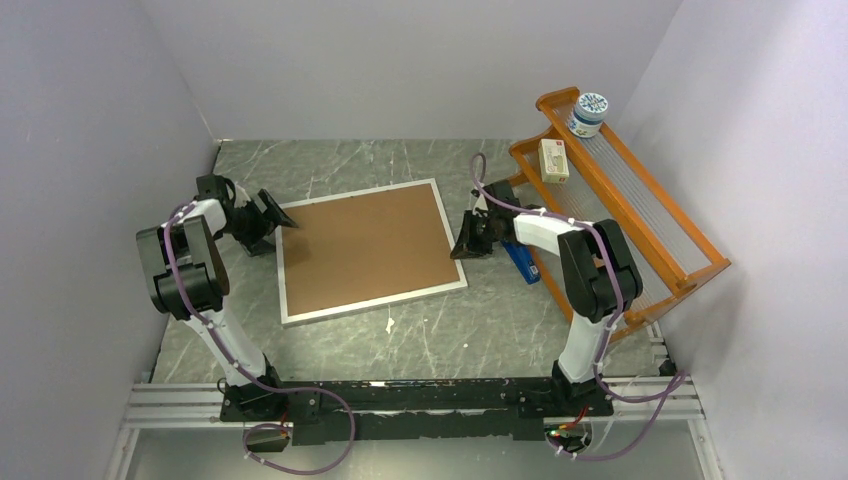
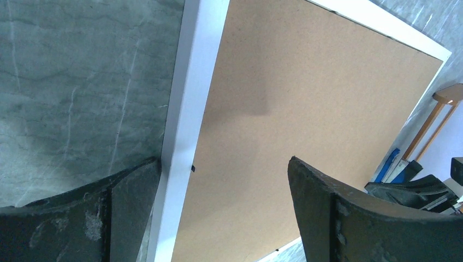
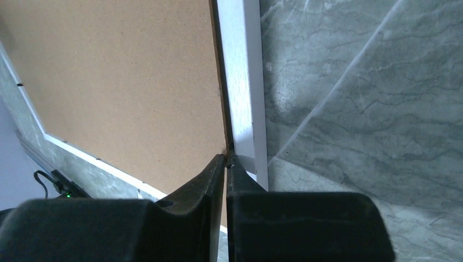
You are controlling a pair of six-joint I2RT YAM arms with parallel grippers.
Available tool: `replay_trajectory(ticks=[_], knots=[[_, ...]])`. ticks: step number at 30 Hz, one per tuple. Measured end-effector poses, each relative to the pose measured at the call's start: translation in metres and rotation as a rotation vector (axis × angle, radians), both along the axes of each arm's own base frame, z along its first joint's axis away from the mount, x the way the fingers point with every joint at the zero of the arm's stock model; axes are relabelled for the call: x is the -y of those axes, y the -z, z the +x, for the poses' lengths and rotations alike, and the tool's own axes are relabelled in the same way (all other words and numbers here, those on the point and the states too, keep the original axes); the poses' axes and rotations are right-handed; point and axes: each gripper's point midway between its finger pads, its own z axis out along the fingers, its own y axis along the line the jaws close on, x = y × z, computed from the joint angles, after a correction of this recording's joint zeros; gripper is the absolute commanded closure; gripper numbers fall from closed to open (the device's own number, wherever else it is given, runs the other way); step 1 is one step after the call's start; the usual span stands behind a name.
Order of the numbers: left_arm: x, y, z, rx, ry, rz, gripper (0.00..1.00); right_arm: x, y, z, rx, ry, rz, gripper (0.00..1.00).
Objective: Put the photo into the frame
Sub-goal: Adjust the photo frame item on the photo frame.
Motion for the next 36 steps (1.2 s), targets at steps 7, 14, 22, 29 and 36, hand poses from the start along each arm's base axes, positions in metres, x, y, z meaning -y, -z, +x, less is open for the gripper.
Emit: replay_trajectory(ticks=[7, 14, 22, 29, 36], knots=[[0.0, 0.0, -0.001, 0.027, -0.001, 0.001, 0.06, 0.0, 0.004, 0.0, -0.023, -0.004, 0.019, 1.0], [0.0, 0.0, -0.001, 0.044, -0.005, -0.008, 0.06, -0.001, 0.005, 0.0, -0.05, -0.032, 0.01, 1.0], [-0.002, -0.001, 0.0, 0.052, -0.008, -0.006, 0.06, -0.004, 0.0, 0.0, -0.058, -0.041, 0.068, 0.91], [-0.008, -0.002, 0.004, 0.054, -0.021, 0.03, 0.06, -0.014, -0.016, 0.003, -0.101, -0.011, 0.198, 0.76], [-0.017, -0.001, 0.007, 0.048, -0.032, 0.077, 0.06, -0.026, -0.035, 0.012, -0.106, 0.016, 0.337, 0.67]])
